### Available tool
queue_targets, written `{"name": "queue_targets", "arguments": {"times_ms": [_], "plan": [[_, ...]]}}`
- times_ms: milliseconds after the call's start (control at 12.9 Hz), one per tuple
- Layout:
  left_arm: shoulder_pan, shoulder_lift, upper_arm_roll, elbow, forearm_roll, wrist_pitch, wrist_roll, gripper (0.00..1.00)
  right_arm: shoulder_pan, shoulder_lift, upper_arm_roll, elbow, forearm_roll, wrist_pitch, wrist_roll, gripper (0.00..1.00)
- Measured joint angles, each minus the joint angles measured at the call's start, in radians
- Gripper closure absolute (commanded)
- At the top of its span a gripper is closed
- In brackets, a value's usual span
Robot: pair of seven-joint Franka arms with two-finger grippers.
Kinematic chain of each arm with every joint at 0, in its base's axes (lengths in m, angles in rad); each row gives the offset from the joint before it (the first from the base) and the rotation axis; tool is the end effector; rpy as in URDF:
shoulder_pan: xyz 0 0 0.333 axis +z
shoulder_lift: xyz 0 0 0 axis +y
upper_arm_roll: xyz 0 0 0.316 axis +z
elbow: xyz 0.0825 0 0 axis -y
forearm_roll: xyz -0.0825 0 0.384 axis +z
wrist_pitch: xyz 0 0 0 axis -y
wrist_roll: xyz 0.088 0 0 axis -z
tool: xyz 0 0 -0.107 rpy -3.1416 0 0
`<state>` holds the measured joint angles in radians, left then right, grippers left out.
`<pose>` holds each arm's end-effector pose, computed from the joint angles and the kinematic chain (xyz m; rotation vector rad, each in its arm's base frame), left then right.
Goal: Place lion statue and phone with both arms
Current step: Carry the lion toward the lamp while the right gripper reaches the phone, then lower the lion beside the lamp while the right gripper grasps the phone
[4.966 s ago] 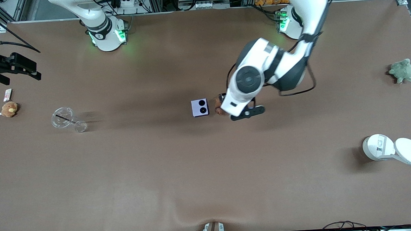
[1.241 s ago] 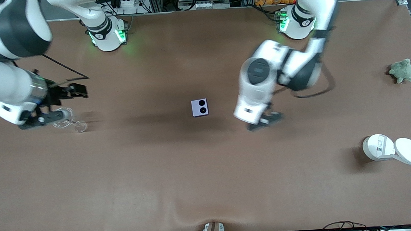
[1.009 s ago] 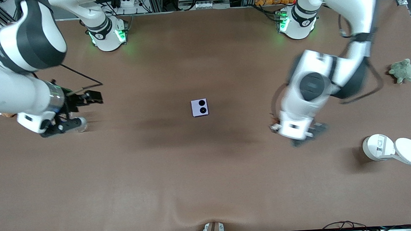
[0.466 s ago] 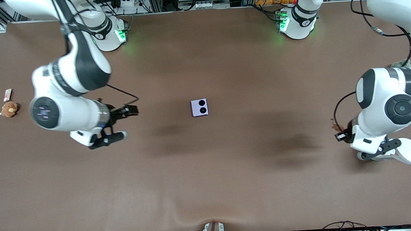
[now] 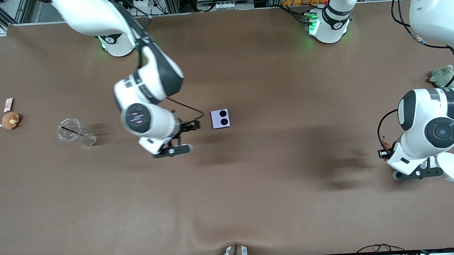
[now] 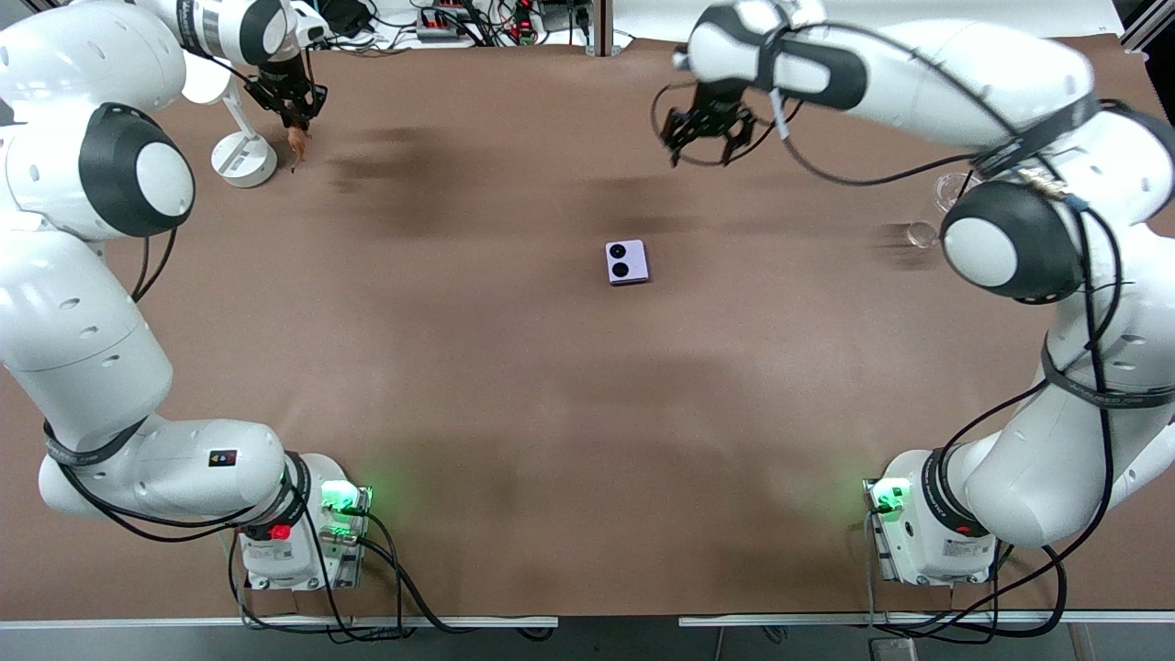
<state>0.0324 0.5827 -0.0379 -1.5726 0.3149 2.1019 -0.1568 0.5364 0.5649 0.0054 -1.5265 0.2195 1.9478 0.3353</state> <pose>0.6920 0.0146 0.2987 -2.8919 0.0151 0.0457 0.5802 0.3656 0.3193 -2.9988 -0.1652 0.3241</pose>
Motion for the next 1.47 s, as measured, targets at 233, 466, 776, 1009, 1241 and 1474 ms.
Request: {"name": "queue_targets", "arguments": {"times_ms": [233, 466, 776, 1009, 1241, 1474], "plan": [[0.017, 0.047, -0.001, 0.007, 0.000, 0.063, 0.035, 1.00, 0.063, 0.043, -0.001, -0.057, 0.000, 0.121, 0.009, 0.00], [0.024, 0.090, -0.001, 0.039, 0.000, 0.091, 0.038, 1.00, 0.108, 0.088, 0.000, -0.070, 0.000, 0.193, 0.020, 0.00], [0.038, 0.124, -0.001, 0.052, 0.000, 0.155, 0.038, 1.00, 0.158, 0.122, 0.000, -0.093, 0.016, 0.270, 0.048, 0.00], [0.038, 0.150, -0.006, 0.053, 0.000, 0.204, 0.038, 1.00, 0.184, 0.126, 0.000, -0.120, 0.034, 0.322, 0.049, 0.00], [0.040, 0.173, -0.008, 0.056, -0.001, 0.235, 0.038, 0.00, 0.216, 0.139, 0.001, -0.127, 0.040, 0.378, 0.049, 0.00], [0.040, 0.173, -0.009, 0.065, -0.002, 0.237, 0.038, 0.00, 0.244, 0.159, -0.001, -0.134, 0.041, 0.405, 0.052, 0.00]]}}
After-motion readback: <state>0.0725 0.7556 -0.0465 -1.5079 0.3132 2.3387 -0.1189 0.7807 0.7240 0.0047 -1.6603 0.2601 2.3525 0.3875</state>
